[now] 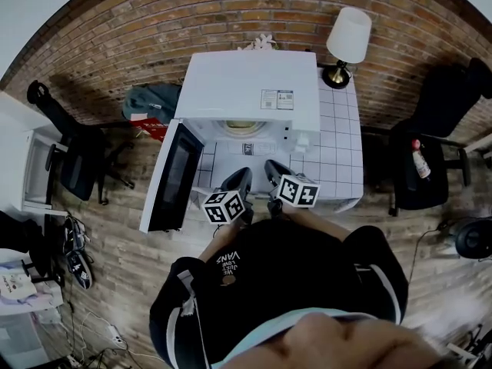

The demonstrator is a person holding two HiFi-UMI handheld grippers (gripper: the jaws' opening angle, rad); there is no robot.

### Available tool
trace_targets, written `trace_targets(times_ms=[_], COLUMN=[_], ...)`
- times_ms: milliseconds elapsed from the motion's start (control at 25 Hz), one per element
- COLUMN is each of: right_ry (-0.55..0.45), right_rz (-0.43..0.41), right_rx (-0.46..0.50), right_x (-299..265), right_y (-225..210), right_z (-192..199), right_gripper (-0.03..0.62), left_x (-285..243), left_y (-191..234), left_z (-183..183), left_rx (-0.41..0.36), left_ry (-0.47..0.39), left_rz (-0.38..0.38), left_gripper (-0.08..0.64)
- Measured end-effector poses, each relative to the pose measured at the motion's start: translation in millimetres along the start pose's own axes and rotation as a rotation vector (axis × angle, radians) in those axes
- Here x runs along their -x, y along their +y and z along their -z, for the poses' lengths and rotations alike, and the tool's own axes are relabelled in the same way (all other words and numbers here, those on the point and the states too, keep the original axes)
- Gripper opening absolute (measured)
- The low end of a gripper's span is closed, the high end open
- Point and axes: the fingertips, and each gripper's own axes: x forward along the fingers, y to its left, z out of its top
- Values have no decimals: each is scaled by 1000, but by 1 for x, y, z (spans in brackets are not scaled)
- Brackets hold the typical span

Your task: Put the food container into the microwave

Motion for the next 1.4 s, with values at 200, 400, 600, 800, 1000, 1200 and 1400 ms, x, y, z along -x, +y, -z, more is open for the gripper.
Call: trace_targets(times_ms=[200,400,600,800,1000,1200,1400], right_ry=[-41,-81,-116,-146,-174,-205,-220], right_rz=[28,53,96,138,191,218,245], right_rx=[-14,-42,-66,-87,-87,-94,-106], right_x=[3,5,10,16,27,36,43], right_y=[11,26,37,48,55,63,69], right_z=[4,20,40,60,74,85,98], right_gripper=[15,15,15,15,15,15,15], left_x=[9,27,48,67,84,95,107], left_y=[4,13,22,27,29,29,31], left_z=[-1,0,4,7,11,15,20], left_rx=[-17,-31,-46,-60,-74,-84,-94], left_ry=[25,60,91,112,126,141,153], left_rz=[37,78,121,166,205,240,264], left_gripper=[20,19,18,18,18,18,17])
